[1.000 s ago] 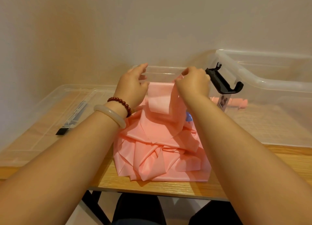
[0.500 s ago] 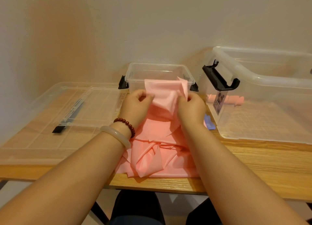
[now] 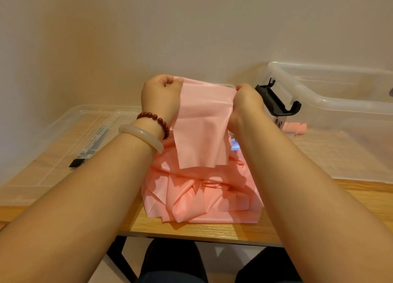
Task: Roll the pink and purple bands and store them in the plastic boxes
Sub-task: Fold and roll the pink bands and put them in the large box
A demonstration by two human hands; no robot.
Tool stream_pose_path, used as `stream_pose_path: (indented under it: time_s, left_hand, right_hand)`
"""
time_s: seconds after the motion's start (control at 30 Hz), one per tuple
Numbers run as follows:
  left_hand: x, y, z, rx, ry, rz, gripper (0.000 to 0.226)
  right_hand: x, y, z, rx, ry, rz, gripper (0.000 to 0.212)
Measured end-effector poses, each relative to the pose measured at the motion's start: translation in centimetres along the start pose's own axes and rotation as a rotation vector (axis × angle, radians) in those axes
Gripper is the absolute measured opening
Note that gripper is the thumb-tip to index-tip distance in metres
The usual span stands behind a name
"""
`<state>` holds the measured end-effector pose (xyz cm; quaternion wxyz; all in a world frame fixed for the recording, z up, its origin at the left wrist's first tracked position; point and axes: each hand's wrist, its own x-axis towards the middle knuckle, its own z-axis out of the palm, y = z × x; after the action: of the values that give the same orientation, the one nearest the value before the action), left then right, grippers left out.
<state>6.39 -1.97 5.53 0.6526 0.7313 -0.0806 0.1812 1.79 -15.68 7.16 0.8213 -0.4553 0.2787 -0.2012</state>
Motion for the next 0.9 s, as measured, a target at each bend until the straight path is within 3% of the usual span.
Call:
stream_pose_path:
  time_s: [0.1, 0.23, 0.37, 0.63, 0.77, 0.9]
  left_hand:
    - [-0.1, -0.5, 0.1, 0.043, -0.059, -0.099, 0.023]
    - [-1.0, -1.8, -0.3, 0.045, -0.079, -0.144, 0.007]
    - [-3.2, -3.4, -0.5, 0.011, -0.155, -0.151, 0.029]
    - [-5.3, -5.6, -1.3, 0.112, -0.341, -0.063, 0.074]
    - [-5.3, -6.2, -2.0, 0.14, -0.528, -0.053, 0.088]
    - [-5.9, -6.4, -2.3, 0.103, -0.477, -0.043, 0.075]
  right_hand:
    - [0.1, 0.6, -0.2, -0.08, -0.026, -0.003, 0.021]
    - [0.6, 2.2, -1.7, -0.224, -0.025, -0.05, 0.029]
    - [0.6, 4.3, -3.6, -0.475, 0.049, -0.242, 0.034]
    - [-0.7, 5.5, -6.4, -0.596, -0.067, -0.118, 0.018]
    - [-0.6, 6.1, -6.8, -0.712, -0.087, -0.269, 0.012]
    - [-1.1, 5.9, -7.5, -0.833, -0.168, -0.364, 0.035]
